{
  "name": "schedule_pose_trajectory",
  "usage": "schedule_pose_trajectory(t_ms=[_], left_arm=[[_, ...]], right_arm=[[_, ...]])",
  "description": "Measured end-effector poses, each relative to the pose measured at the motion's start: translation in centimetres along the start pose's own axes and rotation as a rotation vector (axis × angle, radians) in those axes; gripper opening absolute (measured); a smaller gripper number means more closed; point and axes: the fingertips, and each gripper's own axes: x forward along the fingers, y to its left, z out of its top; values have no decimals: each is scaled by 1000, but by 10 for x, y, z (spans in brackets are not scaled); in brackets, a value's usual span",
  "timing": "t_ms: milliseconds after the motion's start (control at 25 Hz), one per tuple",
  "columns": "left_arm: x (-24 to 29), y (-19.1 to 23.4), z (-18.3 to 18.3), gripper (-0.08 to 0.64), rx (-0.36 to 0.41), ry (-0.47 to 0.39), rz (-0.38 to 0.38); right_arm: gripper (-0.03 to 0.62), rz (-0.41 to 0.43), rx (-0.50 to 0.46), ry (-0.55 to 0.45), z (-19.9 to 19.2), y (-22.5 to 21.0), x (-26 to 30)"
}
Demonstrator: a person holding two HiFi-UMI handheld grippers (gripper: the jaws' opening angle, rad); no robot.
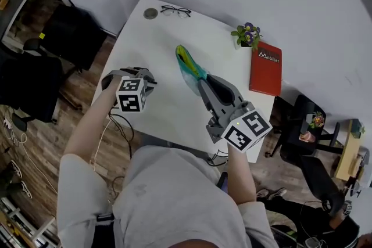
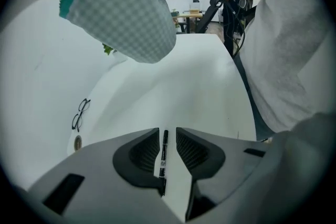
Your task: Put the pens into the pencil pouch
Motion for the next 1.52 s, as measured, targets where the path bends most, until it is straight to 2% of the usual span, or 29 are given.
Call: schedule_pose_trajectory(t_ms=[360,560,840,920,1040,1120,1280,1360,1520], left_arm=[[43,-1,-13,100,143,75,-189],[59,-2,-24,98,183,134,-265],[62,0,-24,98,134,136,-311],[63,-1,-24,58,105,141,-306],[61,-3,-24,54,46,123,-285],[54,2,-17,54,-12,72,-251],[24,25,12,54,-191,-130,-139],[5,38,24,54,-267,-228,-63],[-38,56,33,54,-396,-371,109]], right_arm=[[69,-126,27,-11,-11,-12,-5],[69,-180,31,-16,-13,-15,-11],[69,-210,37,-15,-15,-19,-15],[69,-205,33,-14,-16,-17,-14],[69,-188,26,-13,-15,-13,-12],[69,-172,22,-12,-14,-11,-10],[69,-131,22,-8,-13,-11,-3],[69,-103,22,-8,-12,-10,2],[69,-49,13,-8,-7,-1,10]])
